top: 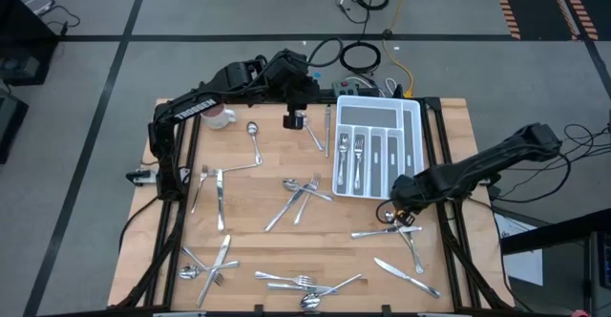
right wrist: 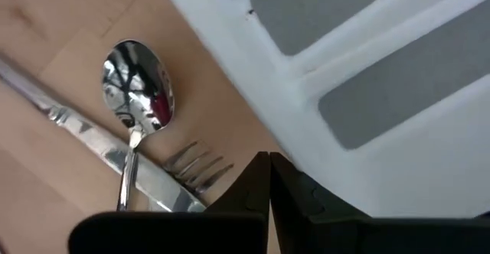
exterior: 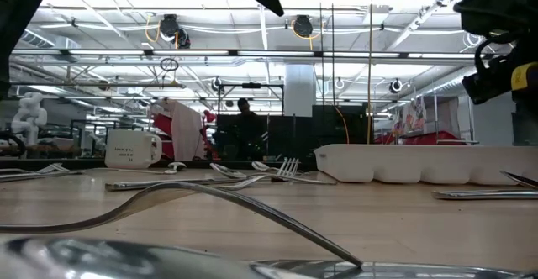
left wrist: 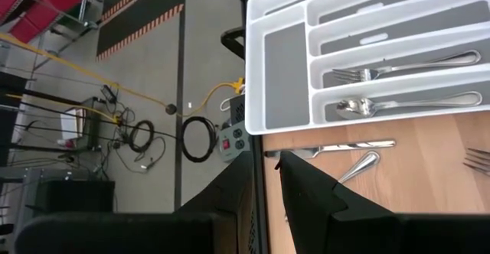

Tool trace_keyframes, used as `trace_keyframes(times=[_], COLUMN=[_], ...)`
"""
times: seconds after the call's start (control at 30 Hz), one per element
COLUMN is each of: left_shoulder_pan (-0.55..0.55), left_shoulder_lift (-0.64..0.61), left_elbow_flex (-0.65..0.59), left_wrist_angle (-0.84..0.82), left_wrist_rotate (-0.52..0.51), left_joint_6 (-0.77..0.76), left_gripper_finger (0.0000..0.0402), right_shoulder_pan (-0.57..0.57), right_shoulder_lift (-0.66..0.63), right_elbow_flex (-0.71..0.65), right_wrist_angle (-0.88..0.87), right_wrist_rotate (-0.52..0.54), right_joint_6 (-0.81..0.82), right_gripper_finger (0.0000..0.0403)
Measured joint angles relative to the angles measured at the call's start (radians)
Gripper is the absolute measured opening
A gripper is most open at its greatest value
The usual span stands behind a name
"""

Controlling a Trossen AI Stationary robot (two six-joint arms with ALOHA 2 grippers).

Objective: Sort silverware
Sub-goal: Put the silver spoon into the silverware tray

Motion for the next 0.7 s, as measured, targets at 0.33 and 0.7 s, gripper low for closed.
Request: trace_keyframes(times=[0.33,0.7], left_shoulder_pan=[0.000,0.000], left_shoulder_lift=[0.000,0.000], left_elbow_flex=[0.000,0.000], left_wrist_angle=[0.000,0.000], left_wrist_rotate=[0.000,0.001], left_joint_6=[0.001,0.001], left_gripper_finger=[0.0074,0.0074], right_shoulder_pan=[-0.002,-0.023], right_shoulder_lift=[0.067,0.074], right_elbow_flex=[0.001,-0.004], right_wrist_angle=[0.008,0.011], right_wrist_rotate=[0.040,0.114], right_joint_6=[0.114,0.274], right_gripper_finger=[0.0000,0.0000])
